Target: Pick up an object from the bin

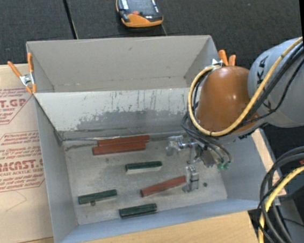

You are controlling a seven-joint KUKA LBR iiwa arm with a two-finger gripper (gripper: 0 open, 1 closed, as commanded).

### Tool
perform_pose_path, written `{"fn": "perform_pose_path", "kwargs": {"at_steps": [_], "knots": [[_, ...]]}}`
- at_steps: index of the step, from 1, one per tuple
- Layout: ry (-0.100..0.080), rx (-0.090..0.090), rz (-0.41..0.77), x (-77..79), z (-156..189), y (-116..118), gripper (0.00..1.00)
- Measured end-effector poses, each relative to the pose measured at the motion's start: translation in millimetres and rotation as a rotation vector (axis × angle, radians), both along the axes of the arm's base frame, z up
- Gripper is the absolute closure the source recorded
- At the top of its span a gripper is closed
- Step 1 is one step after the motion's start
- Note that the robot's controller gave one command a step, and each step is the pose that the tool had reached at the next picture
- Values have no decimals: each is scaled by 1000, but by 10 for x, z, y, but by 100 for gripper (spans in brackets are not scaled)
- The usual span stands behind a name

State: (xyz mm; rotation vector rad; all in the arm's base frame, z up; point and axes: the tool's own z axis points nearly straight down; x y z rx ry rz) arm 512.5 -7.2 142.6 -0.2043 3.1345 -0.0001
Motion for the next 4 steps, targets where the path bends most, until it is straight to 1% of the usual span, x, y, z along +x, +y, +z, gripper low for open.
{"fn": "perform_pose_path", "kwargs": {"at_steps": [1, 2, 3, 4], "knots": [[0, 2, -175, -107, -249, -33, 0], [3, 0, -56, -92, -745, -43, 0], [0, 2, -181, -182, -726, -122, 100], [0, 2, -181, -182, -725, -122, 100]]}}
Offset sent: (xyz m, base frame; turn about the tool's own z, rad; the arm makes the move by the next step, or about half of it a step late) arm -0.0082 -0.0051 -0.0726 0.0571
